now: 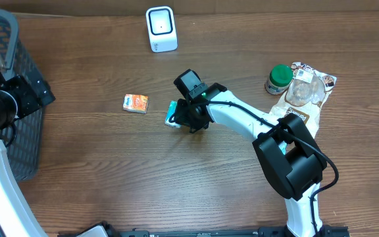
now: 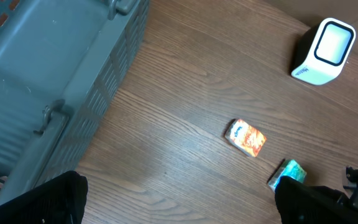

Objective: Scan the item barcode

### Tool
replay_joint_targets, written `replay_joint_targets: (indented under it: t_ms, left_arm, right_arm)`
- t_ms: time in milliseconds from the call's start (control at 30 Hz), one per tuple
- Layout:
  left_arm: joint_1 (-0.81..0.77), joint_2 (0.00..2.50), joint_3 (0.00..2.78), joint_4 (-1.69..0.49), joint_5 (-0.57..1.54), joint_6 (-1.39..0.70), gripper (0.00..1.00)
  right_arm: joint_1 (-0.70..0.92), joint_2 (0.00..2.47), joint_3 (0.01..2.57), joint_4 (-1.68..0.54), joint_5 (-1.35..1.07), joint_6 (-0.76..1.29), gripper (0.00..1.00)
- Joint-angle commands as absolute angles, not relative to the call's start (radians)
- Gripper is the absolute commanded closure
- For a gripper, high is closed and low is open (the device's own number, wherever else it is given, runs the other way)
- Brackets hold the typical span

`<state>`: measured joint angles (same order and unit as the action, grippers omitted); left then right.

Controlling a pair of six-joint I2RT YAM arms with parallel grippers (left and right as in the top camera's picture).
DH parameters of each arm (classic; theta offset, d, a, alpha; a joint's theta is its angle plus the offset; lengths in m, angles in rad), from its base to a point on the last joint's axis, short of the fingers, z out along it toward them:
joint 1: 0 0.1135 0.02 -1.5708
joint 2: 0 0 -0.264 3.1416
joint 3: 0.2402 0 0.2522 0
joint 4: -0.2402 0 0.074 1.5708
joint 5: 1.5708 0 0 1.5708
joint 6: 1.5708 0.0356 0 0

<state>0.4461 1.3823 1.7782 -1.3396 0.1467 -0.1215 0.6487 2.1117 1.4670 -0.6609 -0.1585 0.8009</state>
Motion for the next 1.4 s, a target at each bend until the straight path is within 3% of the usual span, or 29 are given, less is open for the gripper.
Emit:
replay_joint_targets:
  t_ms: [0, 167, 367, 600, 833, 867, 933, 1067, 1233, 1367]
  left_arm:
    - [0.45, 1.386, 1.787, -1.338, 0.157, -0.128, 0.01]
    - [0.45, 1.386, 1.787, -1.338, 0.157, -0.128, 0.0]
    - [0.45, 1.386, 1.787, -1.338, 0.157, -0.128, 0.01]
    - [0.45, 1.386, 1.787, -1.338, 0.157, -0.128, 0.0]
    - [0.45, 1.386, 1.787, -1.338, 0.157, -0.128, 0.01]
    - [0.45, 1.386, 1.787, -1.338, 0.157, -0.128, 0.01]
    - [0.45, 1.386, 1.787, -1.338, 0.157, -0.128, 0.0]
    - [0.45, 1.386, 1.787, -1.338, 0.157, -0.128, 0.0]
    - [0.45, 1.386, 1.787, -1.338, 0.157, -0.128, 0.0]
    - [0.45, 1.386, 1.787, -1.338, 0.157, -0.128, 0.0]
  right_arm:
    - [0.654, 2.09, 1.42, -0.621, -0.135, 0.817, 0.68]
    - [0.659, 2.09, 1.38, -0.577, -0.135, 0.823, 0.75]
    - [0.659, 2.09, 1.382, -0.581, -0.194, 0.764, 0.96]
    - [0.607, 2.089, 1.479, -0.683, -0.361, 0.36, 0.96]
    - [0.582, 2.089, 1.586, -0.848, -0.164, -0.053, 0.96]
    - [0.582, 2.089, 1.586, -0.848, -0.131, -0.083, 0.94]
    - [0.582, 2.089, 1.585, -0.852, -0.085, -0.124, 0.6]
    - [0.575, 2.089, 1.585, -0.85, -0.077, -0.12, 0.37]
    - [0.519, 2.089, 1.585, -0.848, -0.176, 0.129, 0.34]
    - [0.472, 2.089, 1.572, -0.863, -0.365, 0.455, 0.34]
